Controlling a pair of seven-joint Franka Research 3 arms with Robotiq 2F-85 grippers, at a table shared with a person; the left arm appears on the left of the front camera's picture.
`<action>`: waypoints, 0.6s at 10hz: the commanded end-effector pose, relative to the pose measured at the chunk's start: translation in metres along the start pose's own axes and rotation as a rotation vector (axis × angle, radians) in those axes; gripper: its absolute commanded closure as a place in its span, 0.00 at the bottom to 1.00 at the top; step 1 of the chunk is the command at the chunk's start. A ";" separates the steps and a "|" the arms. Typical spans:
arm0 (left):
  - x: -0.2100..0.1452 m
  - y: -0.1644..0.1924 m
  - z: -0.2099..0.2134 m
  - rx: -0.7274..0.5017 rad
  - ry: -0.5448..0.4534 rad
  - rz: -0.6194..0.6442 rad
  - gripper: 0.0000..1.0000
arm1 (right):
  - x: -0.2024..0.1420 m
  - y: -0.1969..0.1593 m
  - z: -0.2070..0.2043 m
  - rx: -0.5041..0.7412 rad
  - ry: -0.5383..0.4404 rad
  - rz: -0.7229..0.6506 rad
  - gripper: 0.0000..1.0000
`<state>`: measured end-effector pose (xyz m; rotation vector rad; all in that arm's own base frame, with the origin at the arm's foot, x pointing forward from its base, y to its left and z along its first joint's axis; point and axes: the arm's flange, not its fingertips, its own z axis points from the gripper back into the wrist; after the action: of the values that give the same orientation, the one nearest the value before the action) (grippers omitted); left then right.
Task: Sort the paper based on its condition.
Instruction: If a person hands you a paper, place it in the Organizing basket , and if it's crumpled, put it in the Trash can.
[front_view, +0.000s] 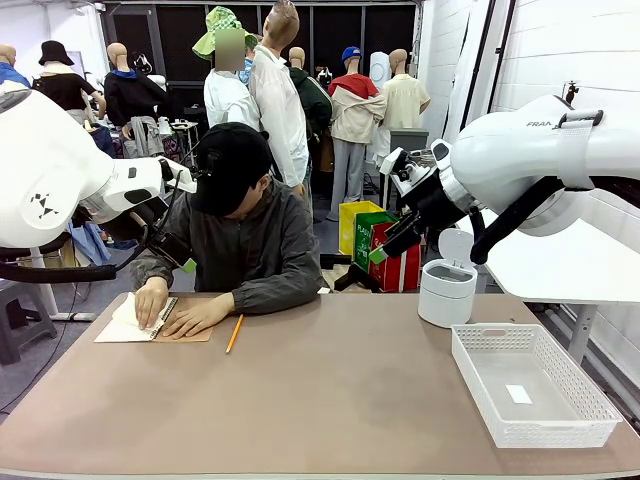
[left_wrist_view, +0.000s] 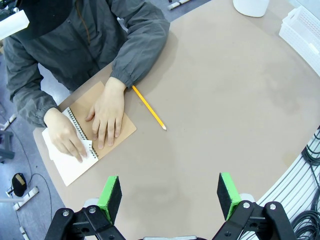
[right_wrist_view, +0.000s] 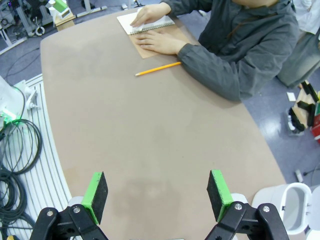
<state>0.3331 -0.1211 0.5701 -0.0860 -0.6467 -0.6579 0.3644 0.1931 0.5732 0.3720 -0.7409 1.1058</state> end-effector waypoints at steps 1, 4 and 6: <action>0.000 0.001 0.000 0.001 0.002 0.000 0.00 | 0.001 0.000 0.000 -0.002 0.002 -0.001 0.00; 0.000 0.001 0.000 0.001 0.002 0.000 0.00 | 0.001 0.000 0.000 -0.002 0.002 -0.001 0.00; 0.000 0.001 0.000 0.001 0.002 0.000 0.00 | 0.001 0.000 0.000 -0.002 0.002 -0.001 0.00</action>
<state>0.3331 -0.1211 0.5701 -0.0860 -0.6467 -0.6579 0.3644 0.1931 0.5732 0.3720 -0.7409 1.1058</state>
